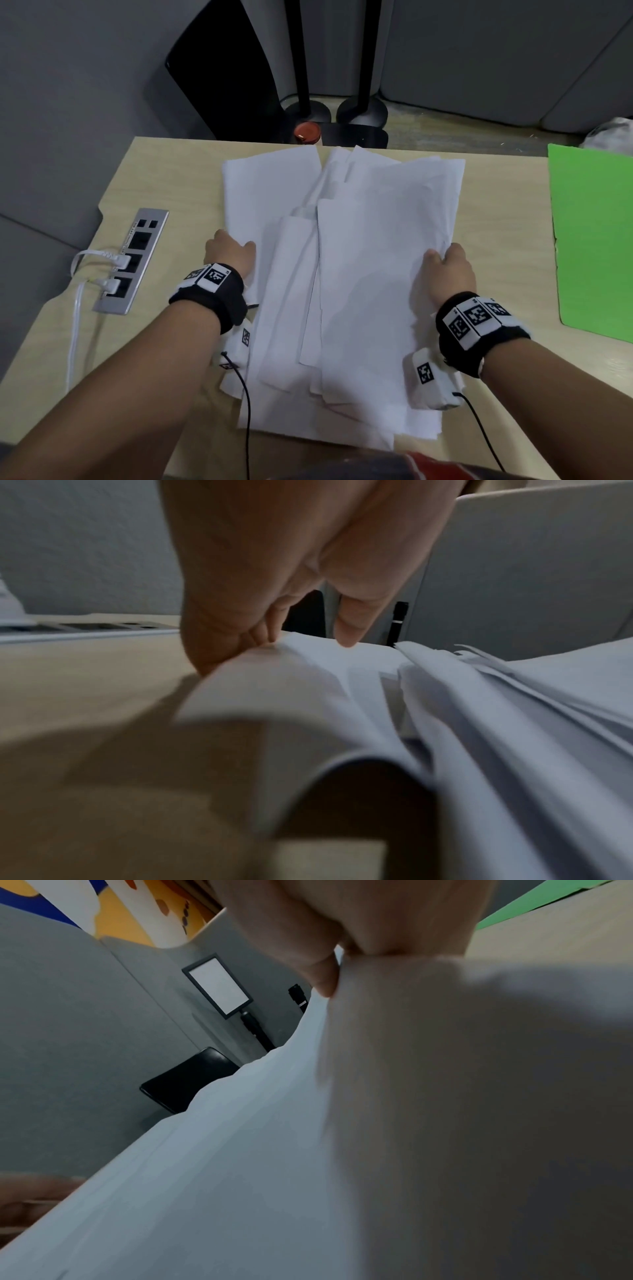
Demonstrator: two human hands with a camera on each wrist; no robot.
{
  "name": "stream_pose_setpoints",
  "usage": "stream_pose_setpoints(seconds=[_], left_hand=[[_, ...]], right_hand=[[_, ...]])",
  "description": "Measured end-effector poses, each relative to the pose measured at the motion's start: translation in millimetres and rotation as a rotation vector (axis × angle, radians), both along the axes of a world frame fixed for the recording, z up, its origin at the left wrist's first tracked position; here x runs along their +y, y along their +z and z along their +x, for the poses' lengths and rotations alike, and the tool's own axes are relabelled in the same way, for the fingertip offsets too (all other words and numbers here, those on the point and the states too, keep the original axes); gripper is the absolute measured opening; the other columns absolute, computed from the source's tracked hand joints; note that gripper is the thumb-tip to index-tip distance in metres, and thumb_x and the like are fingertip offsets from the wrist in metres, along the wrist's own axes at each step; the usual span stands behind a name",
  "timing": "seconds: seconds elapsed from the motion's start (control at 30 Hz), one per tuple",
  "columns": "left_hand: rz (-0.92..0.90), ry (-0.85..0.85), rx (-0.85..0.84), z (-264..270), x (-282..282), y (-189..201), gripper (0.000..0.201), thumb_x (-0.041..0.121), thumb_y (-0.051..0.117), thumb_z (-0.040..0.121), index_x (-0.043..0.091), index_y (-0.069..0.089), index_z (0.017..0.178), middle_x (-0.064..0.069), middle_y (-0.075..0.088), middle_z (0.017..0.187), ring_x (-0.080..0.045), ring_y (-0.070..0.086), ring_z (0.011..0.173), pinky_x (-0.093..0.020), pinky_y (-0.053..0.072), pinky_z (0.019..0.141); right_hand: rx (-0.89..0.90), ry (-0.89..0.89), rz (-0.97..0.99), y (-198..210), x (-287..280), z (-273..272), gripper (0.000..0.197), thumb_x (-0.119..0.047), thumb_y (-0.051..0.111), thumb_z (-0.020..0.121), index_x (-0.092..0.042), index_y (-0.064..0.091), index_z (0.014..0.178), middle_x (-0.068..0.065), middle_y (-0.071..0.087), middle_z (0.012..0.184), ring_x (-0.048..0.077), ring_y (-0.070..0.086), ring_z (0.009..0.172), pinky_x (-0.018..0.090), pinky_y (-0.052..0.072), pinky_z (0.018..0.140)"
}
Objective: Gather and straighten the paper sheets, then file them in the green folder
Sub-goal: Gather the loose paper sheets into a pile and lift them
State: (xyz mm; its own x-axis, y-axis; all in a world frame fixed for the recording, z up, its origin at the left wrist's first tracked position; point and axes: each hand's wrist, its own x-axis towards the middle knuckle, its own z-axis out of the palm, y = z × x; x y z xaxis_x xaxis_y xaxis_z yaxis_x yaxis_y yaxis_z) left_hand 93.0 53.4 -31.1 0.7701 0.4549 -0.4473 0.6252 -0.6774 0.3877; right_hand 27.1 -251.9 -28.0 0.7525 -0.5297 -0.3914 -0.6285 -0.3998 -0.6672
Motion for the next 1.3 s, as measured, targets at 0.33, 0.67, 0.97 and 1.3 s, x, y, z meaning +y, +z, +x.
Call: stream_pose_setpoints(seconds=[0.33, 0.67, 0.97, 1.3], left_hand=[[-0.149, -0.467, 0.157, -14.4, -3.4, -1.1, 0.031, 0.012, 0.05, 0.092, 0.012, 0.051, 0.123, -0.011, 0.066, 0.112, -0.03, 0.062, 0.096, -0.032, 0.049, 0.081], [-0.636, -0.181, 0.241, -36.7, -19.2, 14.7, 0.075, 0.078, 0.053, 0.073, 0.03, 0.054, 0.132, 0.009, 0.058, 0.134, -0.02, 0.056, 0.122, -0.041, 0.04, 0.109], [-0.57, -0.259, 0.043, -61.4, -42.2, -5.7, 0.046, -0.001, 0.074, 0.076, 0.014, 0.055, 0.115, 0.0, 0.066, 0.106, -0.016, 0.062, 0.09, -0.015, 0.046, 0.067], [-0.94, -0.138, -0.08, -73.8, -11.0, 33.2, 0.045, -0.004, 0.076, 0.067, 0.008, 0.067, 0.11, -0.006, 0.075, 0.104, -0.016, 0.073, 0.089, -0.029, 0.057, 0.085]], right_hand=[[0.004, -0.107, 0.028, 0.1, -2.8, -1.4, 0.033, -0.021, 0.034, 0.098, 0.0, 0.041, 0.122, 0.021, 0.056, 0.105, 0.033, 0.049, 0.086, 0.034, 0.034, 0.074], [0.006, 0.003, 0.153, 8.0, 10.9, -7.9, 0.049, -0.022, 0.053, 0.089, -0.006, 0.029, 0.128, 0.008, 0.049, 0.102, 0.029, 0.05, 0.087, 0.033, 0.04, 0.076], [0.022, 0.134, 0.225, 6.4, 11.0, -20.4, 0.059, -0.026, 0.064, 0.085, -0.009, 0.032, 0.131, 0.002, 0.052, 0.106, 0.023, 0.051, 0.092, 0.031, 0.039, 0.081], [-0.021, 0.205, 0.603, 26.0, -0.9, -28.4, 0.053, -0.036, 0.088, 0.054, -0.001, 0.067, 0.088, 0.022, 0.07, 0.083, 0.034, 0.069, 0.078, 0.054, 0.051, 0.092]])
